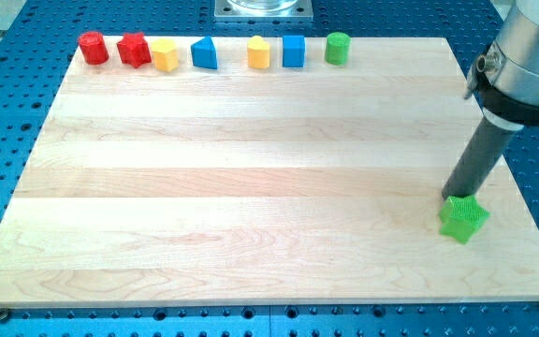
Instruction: Push the green circle into the green star
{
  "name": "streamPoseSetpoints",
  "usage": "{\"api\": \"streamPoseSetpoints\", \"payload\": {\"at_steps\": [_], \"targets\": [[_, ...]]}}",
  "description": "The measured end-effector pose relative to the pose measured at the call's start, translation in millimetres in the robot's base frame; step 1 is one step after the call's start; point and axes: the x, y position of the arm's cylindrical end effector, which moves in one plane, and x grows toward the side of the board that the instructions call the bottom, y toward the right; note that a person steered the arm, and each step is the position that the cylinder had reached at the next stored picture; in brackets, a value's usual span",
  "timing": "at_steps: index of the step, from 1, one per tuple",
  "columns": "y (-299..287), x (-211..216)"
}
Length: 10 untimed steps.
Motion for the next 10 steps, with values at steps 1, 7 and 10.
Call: {"api": "streamPoseSetpoints", "payload": {"at_steps": [1,7,10], "targets": [[-1,-1],[-23,-292],[-144,-253]]}}
